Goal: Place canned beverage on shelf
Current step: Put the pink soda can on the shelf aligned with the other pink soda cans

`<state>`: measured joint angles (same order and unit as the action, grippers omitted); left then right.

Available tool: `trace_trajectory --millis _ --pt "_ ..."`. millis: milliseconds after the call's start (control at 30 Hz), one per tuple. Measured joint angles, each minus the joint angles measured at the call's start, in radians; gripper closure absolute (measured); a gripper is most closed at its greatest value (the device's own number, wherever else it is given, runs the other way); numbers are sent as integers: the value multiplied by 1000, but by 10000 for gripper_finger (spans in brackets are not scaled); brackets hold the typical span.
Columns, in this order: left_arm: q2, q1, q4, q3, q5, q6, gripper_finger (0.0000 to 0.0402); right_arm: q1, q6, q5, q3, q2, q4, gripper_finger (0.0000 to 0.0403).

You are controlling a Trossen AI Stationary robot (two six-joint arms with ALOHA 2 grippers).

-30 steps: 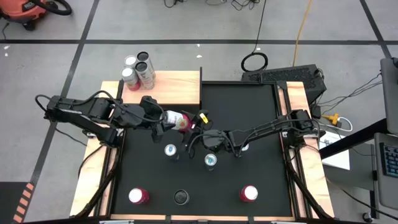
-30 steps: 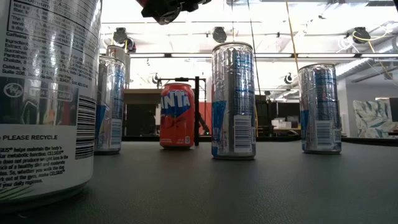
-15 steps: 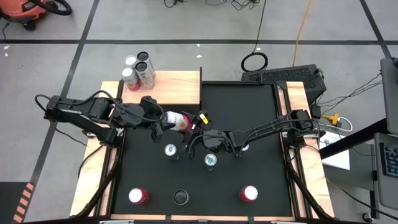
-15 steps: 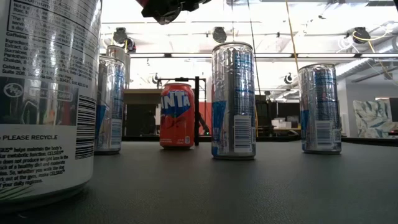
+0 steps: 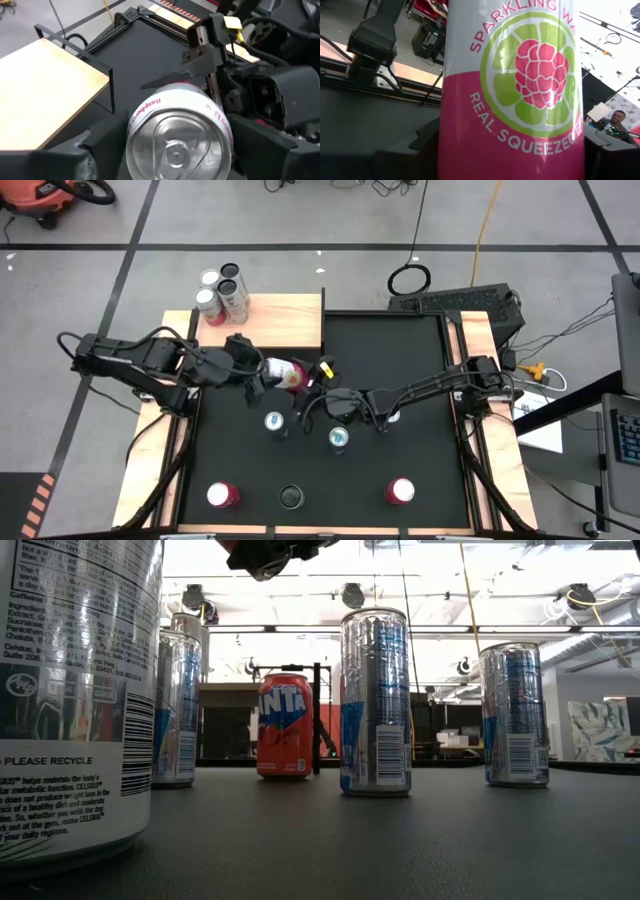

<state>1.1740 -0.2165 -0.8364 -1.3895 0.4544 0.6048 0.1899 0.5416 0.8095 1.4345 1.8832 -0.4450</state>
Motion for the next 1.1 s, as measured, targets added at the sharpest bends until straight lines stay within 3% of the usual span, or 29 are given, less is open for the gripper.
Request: trace_trajectory --millis 133,233,867,1100 --pt "-5 1 -8 0 2 65 21 -2 13 21 0 0 -9 135" --pt "-17 0 -8 -1 -7 80 7 -2 40 59 0 0 -17 135" --pt "-17 15 0 -1 -1 121 9 -3 104 55 0 0 -36 135" --pt "-15 15 -3 -1 -7 123 54 -3 127 58 0 0 -37 135"
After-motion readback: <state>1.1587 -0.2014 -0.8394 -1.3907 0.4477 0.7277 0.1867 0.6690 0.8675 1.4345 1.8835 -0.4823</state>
